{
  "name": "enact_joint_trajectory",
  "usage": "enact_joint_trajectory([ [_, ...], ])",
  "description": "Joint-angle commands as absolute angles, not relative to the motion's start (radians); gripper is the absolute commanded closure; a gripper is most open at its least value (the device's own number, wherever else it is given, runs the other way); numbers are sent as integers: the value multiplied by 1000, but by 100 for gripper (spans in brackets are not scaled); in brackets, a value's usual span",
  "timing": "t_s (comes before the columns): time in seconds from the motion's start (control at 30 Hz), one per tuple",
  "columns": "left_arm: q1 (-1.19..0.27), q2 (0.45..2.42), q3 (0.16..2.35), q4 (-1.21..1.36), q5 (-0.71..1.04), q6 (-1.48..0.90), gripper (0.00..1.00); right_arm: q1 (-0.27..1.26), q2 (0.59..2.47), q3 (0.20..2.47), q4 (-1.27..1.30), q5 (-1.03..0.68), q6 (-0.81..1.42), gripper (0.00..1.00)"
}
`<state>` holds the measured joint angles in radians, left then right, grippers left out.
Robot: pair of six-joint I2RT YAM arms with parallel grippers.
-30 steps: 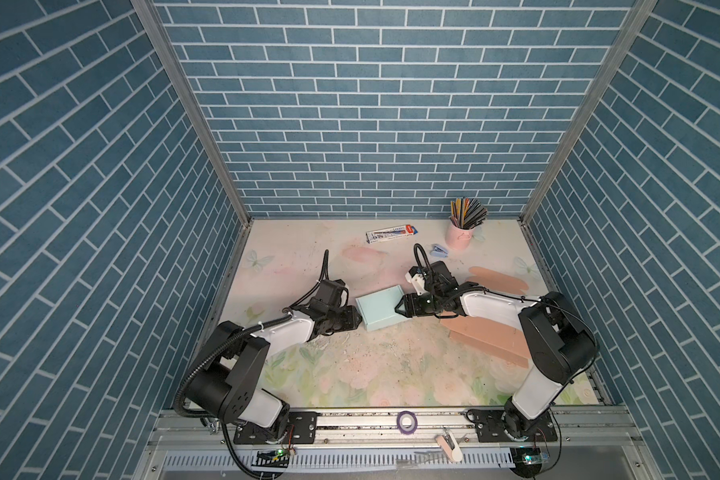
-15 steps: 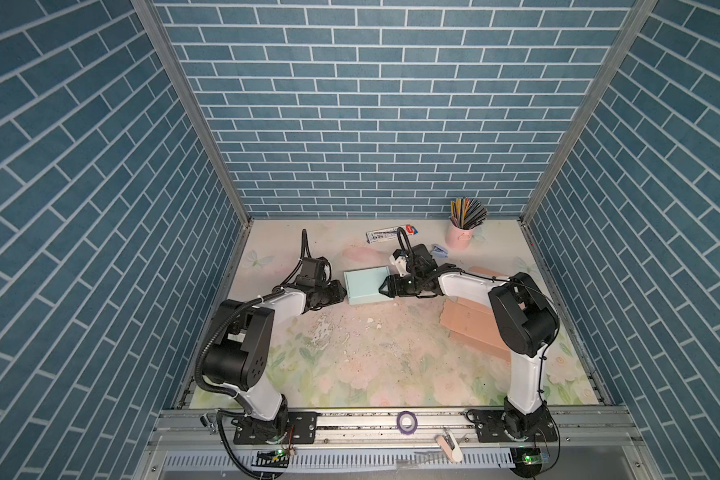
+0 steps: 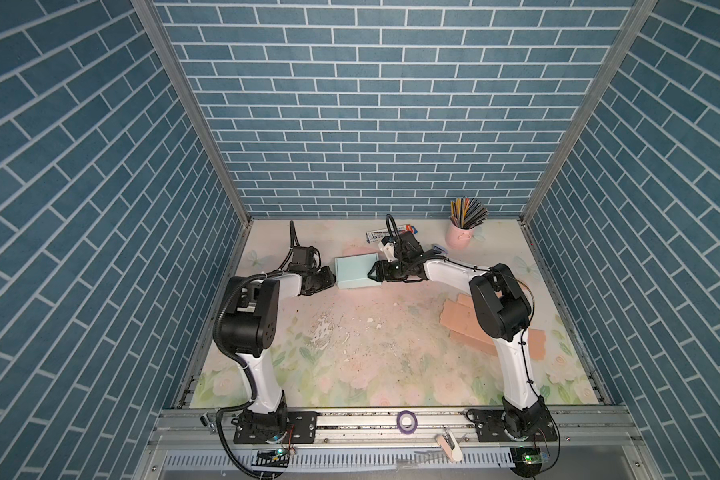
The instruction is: Fold the paper box
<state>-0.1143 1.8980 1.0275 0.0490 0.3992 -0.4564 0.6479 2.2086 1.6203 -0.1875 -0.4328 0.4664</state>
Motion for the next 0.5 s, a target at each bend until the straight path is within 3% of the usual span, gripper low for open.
enact_joint_trajectory([
  [0.0,-106,1909,1048,72,448,-455,66,678,2244,1659,-194,-495,460,39],
  [0.33,-57,1851,987,79,443,-488,56,654,2200,1616,-189,-367,453,31],
  [0.47,-45,1776,938,59,407,-485,49,642,2081,1551,-178,-333,444,27],
])
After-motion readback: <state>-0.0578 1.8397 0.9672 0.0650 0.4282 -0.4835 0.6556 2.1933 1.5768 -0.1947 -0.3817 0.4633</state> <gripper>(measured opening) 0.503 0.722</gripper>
